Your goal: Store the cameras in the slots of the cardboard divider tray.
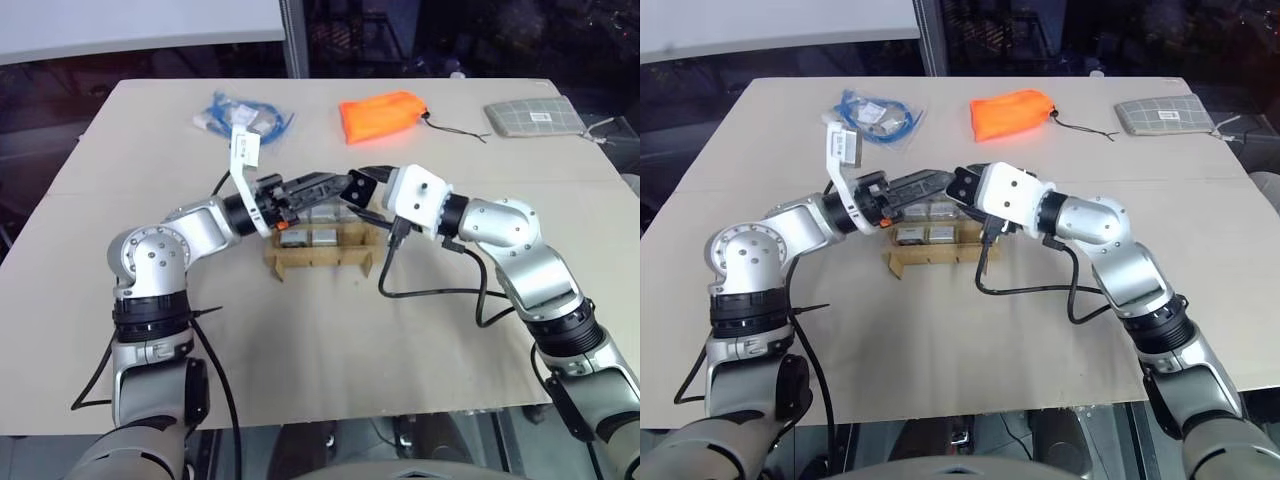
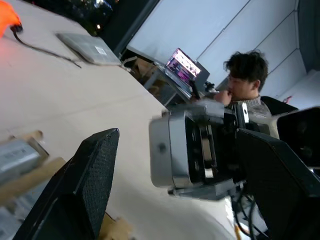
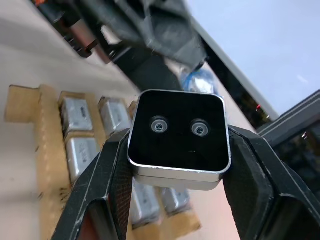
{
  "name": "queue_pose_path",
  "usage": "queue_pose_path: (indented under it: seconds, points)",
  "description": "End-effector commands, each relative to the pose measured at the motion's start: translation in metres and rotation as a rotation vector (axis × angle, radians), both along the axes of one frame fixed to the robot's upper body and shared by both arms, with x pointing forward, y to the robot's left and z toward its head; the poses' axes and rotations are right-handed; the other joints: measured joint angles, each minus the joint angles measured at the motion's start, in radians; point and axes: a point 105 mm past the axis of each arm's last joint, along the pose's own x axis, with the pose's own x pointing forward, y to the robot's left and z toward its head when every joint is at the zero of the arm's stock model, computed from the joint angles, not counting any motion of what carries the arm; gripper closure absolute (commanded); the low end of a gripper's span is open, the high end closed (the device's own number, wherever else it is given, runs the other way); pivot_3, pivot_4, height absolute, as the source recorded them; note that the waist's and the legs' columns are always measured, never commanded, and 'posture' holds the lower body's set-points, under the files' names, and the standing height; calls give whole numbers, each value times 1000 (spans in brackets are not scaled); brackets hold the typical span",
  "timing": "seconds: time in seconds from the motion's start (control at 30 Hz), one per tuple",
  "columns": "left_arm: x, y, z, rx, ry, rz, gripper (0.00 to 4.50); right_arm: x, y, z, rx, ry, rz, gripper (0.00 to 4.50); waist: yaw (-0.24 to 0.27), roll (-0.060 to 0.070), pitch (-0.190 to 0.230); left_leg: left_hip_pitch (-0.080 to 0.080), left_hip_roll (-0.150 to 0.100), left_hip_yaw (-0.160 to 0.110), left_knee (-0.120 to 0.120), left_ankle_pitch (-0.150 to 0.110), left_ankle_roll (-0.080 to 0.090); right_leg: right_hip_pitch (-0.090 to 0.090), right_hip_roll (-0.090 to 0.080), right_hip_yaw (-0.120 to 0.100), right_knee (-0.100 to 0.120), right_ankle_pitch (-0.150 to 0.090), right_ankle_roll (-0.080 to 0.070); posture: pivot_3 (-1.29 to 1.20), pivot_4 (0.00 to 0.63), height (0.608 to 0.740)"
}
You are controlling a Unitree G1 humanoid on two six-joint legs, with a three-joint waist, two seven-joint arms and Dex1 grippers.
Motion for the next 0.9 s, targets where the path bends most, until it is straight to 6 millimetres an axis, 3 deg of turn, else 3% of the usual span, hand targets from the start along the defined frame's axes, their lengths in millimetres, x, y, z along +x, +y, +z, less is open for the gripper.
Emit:
queue_pose_path:
  seconds: [0.03, 0.1, 0.27, 0.3, 0.4, 0.63, 0.67, 0.73, 0.77, 0.9]
  points:
    - [-7, -2, 15, -3, -53, -26, 612, -7, 5, 17, 27, -81, 36, 2518, 0, 0, 0, 0, 0, 0, 0, 0, 0, 0, 0, 0, 0, 0, 0, 0, 150, 740]
    - [-7, -1, 17, -16, -47, -25, 612, -7, 6, 18, 33, -89, 40, 2518, 1, 0, 0, 0, 0, 0, 0, 0, 0, 0, 0, 0, 0, 0, 0, 0, 150, 740]
    - [-5, 0, 23, -58, -44, -27, 1948, -8, 6, 19, 44, -92, 42, 2518, 2, 0, 0, 0, 0, 0, 0, 0, 0, 0, 0, 0, 0, 0, 0, 0, 150, 740]
    - [-6, 1, 25, -68, -46, -29, 2544, -8, 5, 18, 43, -93, 41, 2518, 2, 0, 0, 0, 0, 0, 0, 0, 0, 0, 0, 0, 0, 0, 0, 0, 150, 740]
    - [-5, 3, 25, -67, -44, -25, 3745, -7, 4, 18, 45, -93, 36, 2518, 3, 0, 0, 0, 0, 0, 0, 0, 0, 0, 0, 0, 0, 0, 0, 0, 150, 740]
    - [-12, 1, 23, -63, -49, -57, 3838, -5, 2, 22, 73, -67, 24, 2518, 3, 0, 0, 0, 0, 0, 0, 0, 0, 0, 0, 0, 0, 0, 0, 0, 150, 740]
    - [-12, 1, 23, -64, -47, -57, 3838, -5, 2, 23, 74, -62, 24, 1439, 3, 0, 0, 0, 0, 0, 0, 0, 0, 0, 0, 0, 0, 0, 0, 0, 150, 740]
    - [-11, 1, 22, -62, -47, -56, 3838, -4, 1, 27, 89, -76, 15, 759, 3, 0, 0, 0, 0, 0, 0, 0, 0, 0, 0, 0, 0, 0, 0, 0, 150, 740]
    - [-11, 1, 21, -61, -46, -55, 3838, -4, 1, 28, 99, -80, 9, 183, 3, 0, 0, 0, 0, 0, 0, 0, 0, 0, 0, -1, 0, 0, 0, 0, 150, 740]
    - [-10, 2, 22, -64, -49, -55, 3838, -4, -2, 25, 79, -59, 5, 33, 4, 0, 0, 0, 0, 0, 0, 0, 0, 0, 0, -1, 0, 0, 0, 0, 150, 740]
